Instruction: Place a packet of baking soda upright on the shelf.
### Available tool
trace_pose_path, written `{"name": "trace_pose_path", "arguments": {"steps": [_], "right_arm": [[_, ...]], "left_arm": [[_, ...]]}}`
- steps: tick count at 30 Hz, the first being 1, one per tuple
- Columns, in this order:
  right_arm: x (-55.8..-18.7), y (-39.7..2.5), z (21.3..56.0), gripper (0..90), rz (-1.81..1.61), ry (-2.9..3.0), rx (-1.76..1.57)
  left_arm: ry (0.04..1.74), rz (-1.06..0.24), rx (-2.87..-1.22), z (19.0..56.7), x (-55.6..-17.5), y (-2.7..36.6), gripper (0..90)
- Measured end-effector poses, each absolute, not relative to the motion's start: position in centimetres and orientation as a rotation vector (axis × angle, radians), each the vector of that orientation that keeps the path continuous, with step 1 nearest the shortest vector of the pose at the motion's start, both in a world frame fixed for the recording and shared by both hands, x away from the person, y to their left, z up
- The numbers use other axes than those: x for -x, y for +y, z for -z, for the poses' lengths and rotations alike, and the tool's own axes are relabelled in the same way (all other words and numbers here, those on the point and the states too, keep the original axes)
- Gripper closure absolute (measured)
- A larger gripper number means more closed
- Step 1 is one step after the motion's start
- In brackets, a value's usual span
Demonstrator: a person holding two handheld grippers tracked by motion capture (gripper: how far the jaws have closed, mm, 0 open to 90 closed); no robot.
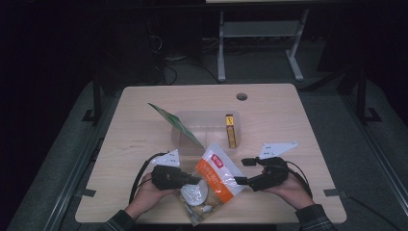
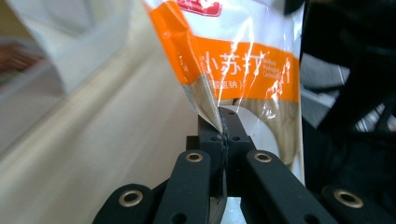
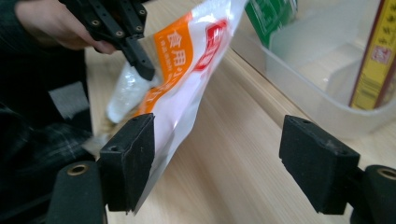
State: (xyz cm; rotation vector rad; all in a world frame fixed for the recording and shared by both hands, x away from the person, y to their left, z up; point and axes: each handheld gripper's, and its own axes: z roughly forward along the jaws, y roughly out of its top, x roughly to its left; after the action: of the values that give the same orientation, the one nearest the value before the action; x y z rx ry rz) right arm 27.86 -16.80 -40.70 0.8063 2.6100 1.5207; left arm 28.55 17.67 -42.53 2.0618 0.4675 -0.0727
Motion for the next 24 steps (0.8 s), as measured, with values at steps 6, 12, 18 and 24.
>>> {"name": "trace_pose_path", "arguments": {"steps": [6, 12, 18, 24], "right_arm": [[-27.9, -15.8, 40.4, 25.3, -1.570, 2.627, -0.762], [-28.6, -14.1, 40.5, 34.2, -1.626, 2.631, -0.729], [-29.0, -12.4, 40.8, 54.0, -1.657, 2.648, -0.709], [-29.4, -11.9, 40.7, 80.0, -1.741, 2.644, -0.705]], "left_arm": [[0.503, 0.029, -1.964, 41.4, -28.6, 19.0, 89.9], [0.528, -0.026, -1.906, 40.7, -28.4, 19.5, 90.0], [0.548, -0.039, -1.863, 40.5, -28.5, 19.8, 89.9], [0.555, -0.037, -1.839, 40.5, -28.5, 19.8, 89.9]]}}
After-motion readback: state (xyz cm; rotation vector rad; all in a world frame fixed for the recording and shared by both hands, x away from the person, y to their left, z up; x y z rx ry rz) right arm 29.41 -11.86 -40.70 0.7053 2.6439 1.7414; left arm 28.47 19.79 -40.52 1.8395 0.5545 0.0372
